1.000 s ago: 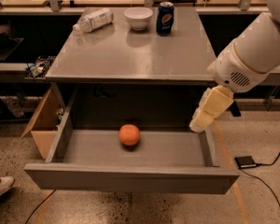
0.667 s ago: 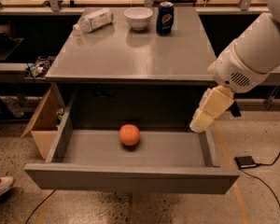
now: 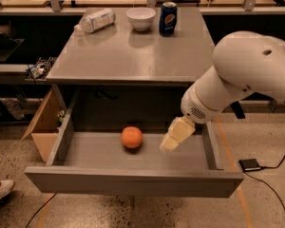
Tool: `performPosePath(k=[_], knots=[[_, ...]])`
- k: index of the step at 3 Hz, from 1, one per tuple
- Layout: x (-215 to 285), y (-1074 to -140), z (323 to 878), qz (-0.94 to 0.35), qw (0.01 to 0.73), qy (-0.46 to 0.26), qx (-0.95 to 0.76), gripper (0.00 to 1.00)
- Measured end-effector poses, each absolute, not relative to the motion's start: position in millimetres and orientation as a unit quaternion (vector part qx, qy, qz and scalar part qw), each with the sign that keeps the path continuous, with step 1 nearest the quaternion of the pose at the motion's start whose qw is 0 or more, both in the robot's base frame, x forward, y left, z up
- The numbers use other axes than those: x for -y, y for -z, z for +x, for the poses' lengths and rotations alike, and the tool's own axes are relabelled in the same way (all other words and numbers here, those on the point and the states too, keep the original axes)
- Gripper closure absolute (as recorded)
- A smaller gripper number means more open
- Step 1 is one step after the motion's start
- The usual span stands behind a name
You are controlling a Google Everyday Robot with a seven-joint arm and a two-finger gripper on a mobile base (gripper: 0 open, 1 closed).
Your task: Pick orange from top drawer and place on counter
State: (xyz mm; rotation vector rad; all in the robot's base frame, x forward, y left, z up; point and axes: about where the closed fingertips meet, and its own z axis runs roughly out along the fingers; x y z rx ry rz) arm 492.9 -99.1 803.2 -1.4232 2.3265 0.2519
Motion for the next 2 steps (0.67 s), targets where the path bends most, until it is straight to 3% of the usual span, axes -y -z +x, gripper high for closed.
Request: performPosePath(k=[2], knots=[[81.3,-779.1,509.7,-0.476,0.229,-0.093,-0.844,0.0]])
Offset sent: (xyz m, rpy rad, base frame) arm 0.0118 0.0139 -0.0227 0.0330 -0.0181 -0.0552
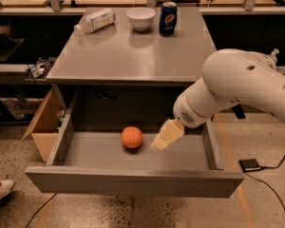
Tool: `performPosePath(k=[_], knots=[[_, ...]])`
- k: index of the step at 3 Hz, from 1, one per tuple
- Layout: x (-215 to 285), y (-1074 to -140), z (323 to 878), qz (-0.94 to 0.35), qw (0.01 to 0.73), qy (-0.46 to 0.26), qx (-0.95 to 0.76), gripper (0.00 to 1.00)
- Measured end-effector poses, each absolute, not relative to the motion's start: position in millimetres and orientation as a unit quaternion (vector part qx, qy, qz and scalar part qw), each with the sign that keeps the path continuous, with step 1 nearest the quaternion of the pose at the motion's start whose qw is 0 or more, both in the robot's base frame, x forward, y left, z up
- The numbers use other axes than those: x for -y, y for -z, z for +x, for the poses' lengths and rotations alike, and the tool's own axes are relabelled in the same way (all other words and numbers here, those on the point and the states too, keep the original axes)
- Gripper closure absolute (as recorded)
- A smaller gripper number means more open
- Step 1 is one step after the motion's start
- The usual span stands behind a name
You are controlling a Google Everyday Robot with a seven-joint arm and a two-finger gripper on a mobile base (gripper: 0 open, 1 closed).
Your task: Pick orange from top drawer and place on counter
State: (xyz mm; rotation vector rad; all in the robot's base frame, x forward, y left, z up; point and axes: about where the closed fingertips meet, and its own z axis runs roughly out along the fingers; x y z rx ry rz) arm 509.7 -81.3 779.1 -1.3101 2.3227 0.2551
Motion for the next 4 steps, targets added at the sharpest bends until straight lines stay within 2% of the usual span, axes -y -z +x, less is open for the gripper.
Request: performPosePath(k=[2,4], knots=[[54.9,-750.0,531.7,-0.474,0.23,-0.101,-0.844,0.0],[9.0,-684.4,564.4,-0.466,0.22,-0.073,-0.854,0.0]])
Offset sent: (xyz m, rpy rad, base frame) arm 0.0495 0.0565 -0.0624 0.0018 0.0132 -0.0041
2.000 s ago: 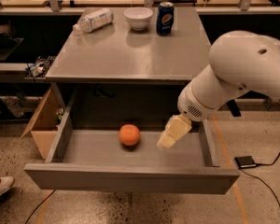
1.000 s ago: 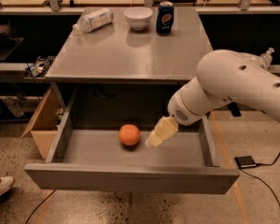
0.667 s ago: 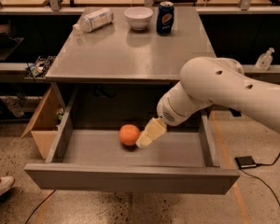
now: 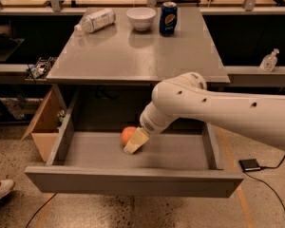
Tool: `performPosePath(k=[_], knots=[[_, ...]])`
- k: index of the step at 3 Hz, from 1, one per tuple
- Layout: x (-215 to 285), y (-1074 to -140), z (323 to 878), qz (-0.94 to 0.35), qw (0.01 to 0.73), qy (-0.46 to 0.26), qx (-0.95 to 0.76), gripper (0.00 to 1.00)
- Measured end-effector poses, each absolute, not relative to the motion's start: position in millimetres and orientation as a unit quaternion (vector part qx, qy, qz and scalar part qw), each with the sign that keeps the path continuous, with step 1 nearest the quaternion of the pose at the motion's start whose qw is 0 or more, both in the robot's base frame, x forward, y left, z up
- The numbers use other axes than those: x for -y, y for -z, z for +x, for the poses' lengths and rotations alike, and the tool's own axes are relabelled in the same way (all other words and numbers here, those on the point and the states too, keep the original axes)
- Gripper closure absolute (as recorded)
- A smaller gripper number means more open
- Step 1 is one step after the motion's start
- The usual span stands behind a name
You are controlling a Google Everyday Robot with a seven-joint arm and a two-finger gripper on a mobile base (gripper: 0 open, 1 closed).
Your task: Pick orange from top drawer and place on counter
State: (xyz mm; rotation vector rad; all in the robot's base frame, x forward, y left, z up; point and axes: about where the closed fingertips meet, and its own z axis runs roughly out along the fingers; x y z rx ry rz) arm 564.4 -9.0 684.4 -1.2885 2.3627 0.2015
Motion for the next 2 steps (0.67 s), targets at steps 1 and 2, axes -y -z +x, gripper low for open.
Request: performPosePath(k=[1,2], knots=[[-2.2,-660.5,570.2,-0.462,0.211,-0.074,-0.858,0.0],[-14.2,-641.7,571.6,-0.459,0.202,-0.086,-0.861,0.0]])
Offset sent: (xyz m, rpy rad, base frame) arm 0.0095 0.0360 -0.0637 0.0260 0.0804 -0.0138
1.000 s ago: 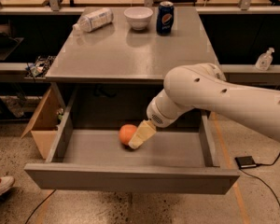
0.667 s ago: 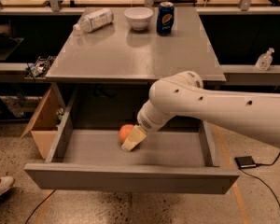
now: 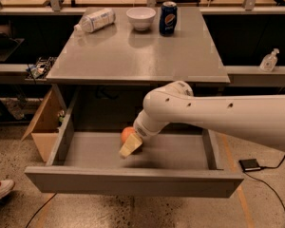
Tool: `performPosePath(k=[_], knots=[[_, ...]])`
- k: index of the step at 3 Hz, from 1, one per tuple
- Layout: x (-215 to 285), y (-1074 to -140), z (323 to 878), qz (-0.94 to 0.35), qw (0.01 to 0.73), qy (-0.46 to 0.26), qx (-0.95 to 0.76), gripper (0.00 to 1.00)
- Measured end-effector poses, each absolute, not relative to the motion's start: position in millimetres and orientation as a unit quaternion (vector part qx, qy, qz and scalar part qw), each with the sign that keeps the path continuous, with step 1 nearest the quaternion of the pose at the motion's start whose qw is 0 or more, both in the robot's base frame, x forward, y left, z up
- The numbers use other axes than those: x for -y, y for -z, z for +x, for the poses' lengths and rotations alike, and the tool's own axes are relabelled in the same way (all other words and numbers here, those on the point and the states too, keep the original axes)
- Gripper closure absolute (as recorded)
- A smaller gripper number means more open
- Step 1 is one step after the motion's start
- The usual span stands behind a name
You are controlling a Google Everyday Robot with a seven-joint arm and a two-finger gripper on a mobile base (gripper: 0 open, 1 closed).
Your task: Pick orange from top drawer and place on counter
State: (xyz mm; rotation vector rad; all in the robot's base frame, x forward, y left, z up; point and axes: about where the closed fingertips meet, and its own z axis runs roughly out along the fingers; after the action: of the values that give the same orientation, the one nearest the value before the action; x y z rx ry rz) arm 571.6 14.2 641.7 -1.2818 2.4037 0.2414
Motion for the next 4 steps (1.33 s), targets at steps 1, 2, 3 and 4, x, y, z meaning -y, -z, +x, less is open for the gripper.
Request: performPosePath(k=[1,2,3,4], knots=[[-27.1,-634.9,571.8,-0.459,0.203,-0.103,-0.859,0.0],[-37.6,-630.0,570.2,-0.459,0.204,-0.117,-0.857,0.18],[-43.1,-629.2,567.5,-0.457,0.206,-0.135,-0.855,0.41],[-45.4,-634.1,565.6,-0.454,0.217,-0.167,-0.848,0.64]])
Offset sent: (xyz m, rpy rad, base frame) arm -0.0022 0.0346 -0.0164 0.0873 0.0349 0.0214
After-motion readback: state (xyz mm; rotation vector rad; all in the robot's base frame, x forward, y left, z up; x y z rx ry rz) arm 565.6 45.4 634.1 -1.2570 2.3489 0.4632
